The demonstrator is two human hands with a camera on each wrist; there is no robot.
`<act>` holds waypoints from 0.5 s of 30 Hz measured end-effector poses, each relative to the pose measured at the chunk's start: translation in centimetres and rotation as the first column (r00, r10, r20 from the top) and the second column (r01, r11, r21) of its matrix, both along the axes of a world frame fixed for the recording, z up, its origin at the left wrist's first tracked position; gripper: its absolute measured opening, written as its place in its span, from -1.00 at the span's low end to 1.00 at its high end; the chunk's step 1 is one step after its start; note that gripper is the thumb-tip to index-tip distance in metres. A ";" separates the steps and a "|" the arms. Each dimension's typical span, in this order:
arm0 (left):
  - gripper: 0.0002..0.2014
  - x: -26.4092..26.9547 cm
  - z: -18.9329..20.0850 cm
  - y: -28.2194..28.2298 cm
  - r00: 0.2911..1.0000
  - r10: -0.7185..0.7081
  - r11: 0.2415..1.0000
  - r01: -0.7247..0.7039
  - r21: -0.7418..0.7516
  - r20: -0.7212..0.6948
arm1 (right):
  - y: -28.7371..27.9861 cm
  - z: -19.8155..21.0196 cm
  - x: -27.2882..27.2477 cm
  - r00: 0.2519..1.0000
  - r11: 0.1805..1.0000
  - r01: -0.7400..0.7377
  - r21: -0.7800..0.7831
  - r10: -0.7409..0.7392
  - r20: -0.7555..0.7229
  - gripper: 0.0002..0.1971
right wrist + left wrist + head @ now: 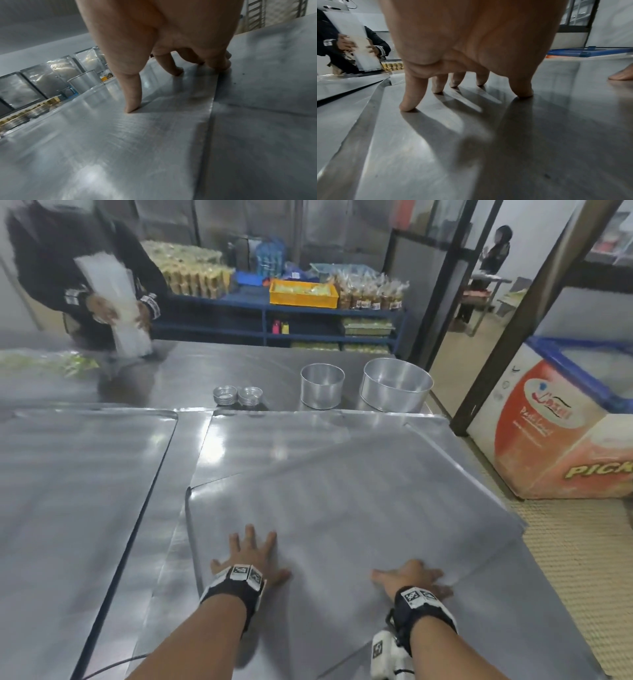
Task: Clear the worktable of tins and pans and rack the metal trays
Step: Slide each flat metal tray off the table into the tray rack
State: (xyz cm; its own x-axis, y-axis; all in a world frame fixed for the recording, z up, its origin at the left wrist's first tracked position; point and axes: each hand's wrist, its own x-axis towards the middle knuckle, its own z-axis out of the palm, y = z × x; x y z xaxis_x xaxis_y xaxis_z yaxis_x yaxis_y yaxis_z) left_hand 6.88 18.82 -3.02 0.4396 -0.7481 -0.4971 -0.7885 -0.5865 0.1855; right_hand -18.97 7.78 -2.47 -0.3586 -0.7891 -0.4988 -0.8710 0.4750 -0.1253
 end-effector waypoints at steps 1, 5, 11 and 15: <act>-0.08 -0.3 0.0 0.0 1.000 0.019 1.000 -0.019 -0.001 0.006 | -0.5 -0.1 -0.1 1.000 1.000 -0.025 -0.004 0.025 0.007 0.17; -0.11 -1.5 0.2 -0.2 0.997 0.080 0.997 -0.080 0.001 -0.003 | -2.2 -1.3 -0.7 0.994 0.994 -0.102 -0.044 0.104 0.035 0.16; -0.08 -2.5 0.7 -0.6 0.994 0.108 0.994 -0.108 0.029 -0.023 | -4.1 -1.6 -1.2 0.986 0.987 -0.151 -0.058 0.154 0.059 0.17; -0.15 -1.7 1.0 -1.0 0.999 0.037 0.997 -0.037 0.066 0.003 | -4.4 -1.7 -1.2 0.988 0.988 -0.143 -0.066 0.146 0.053 0.21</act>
